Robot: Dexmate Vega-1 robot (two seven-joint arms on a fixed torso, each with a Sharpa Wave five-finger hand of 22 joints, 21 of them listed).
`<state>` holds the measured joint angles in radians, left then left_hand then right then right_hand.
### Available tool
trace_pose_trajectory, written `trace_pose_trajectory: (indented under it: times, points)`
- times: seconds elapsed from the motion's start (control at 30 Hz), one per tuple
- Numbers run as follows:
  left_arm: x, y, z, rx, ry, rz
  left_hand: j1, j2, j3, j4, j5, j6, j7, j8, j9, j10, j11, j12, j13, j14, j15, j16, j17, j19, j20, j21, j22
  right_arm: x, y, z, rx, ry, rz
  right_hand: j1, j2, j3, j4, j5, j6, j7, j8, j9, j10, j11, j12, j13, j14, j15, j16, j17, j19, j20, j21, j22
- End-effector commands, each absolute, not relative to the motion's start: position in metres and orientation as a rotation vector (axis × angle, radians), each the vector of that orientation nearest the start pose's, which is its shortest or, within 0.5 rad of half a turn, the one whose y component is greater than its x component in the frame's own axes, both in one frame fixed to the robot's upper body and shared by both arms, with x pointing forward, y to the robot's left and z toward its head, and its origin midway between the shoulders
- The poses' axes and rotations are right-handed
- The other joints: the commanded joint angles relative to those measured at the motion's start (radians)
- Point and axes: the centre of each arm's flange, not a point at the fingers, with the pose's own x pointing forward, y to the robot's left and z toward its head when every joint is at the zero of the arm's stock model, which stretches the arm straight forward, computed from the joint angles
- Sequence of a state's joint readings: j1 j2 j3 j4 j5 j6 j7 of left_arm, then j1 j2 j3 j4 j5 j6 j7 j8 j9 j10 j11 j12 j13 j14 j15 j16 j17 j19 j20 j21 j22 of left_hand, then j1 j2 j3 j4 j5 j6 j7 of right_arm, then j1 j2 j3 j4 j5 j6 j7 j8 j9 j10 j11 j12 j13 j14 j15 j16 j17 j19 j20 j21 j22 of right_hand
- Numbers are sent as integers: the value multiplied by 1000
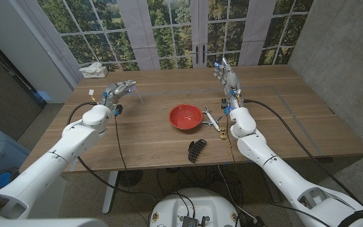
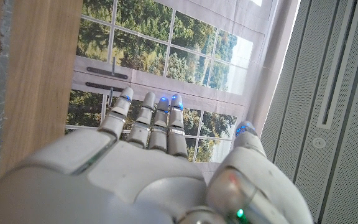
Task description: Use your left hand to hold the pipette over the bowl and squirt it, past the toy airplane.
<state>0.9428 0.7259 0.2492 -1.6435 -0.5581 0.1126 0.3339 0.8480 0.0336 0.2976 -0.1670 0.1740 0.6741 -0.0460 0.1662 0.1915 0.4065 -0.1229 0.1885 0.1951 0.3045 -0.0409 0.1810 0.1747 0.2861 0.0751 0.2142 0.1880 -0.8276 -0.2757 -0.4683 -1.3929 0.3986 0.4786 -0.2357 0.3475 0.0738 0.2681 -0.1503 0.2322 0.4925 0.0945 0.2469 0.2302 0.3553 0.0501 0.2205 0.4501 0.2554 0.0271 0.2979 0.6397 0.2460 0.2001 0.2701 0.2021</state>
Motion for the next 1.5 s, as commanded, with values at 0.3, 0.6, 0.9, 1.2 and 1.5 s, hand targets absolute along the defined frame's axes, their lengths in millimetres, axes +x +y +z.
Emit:
trace_pose_trajectory:
  times: [0.3, 0.6, 0.9, 1.2, 1.5]
  points:
    - [602, 358, 17, 272, -512, 42, -103, -27, -45, 28, 1, -553, -46, 1, -13, -373, 68, -14, -12, -270, 6, -16, -1, -183, 2, -29, 0, 607, -161, 12, 135, -877, 191, -6, 4, 7, -2, 1, -11, -2, -5, 3, -9, 2, -1, 0, 0, 2, -6, 3, 0, 3, -3, 6]
    - [598, 353, 19, 258, -611, -37, -225, -23, -81, 59, 5, -678, -98, 3, -14, -486, 52, -11, -15, -427, 1, -15, -2, -315, -73, -33, -2, 607, -162, 9, 140, -872, 196, -6, 3, 8, -2, 1, -21, -5, -10, 3, -21, 5, -5, -1, -8, 5, -10, 4, 4, -18, -1, 6]
    - [599, 350, 20, 197, -686, -144, -309, 7, -96, 88, 10, -746, -130, 6, -17, -561, 31, -15, -18, -499, -13, -15, -3, -381, -79, -34, -4, 609, -163, 11, 116, -860, 220, -4, 1, 11, -5, 0, -45, -11, -22, 0, -54, 9, -19, -8, -35, 13, -24, 1, 1, -35, -3, 4]
    - [599, 351, 18, 123, -726, -204, -384, 51, -100, 114, 12, -785, -123, 6, -20, -606, 17, -10, -22, -563, -40, -9, 0, -459, -111, -35, -6, 610, -163, 14, 78, -843, 238, 0, -5, 15, -7, -2, -96, -36, -45, -11, -91, 3, -30, -30, -81, -14, -58, -22, -17, -41, -13, -1]
    - [599, 353, 18, 82, -767, -313, -535, 162, -72, 221, 26, -763, -78, 11, -24, -584, 5, -2, -24, -564, -75, -2, 1, -499, -149, -30, -9, 616, -169, 14, 28, -827, 260, 4, -18, 19, -8, -7, -130, -62, -57, -28, -127, -2, -37, -68, -141, -21, -102, -71, -55, -111, -39, -13]
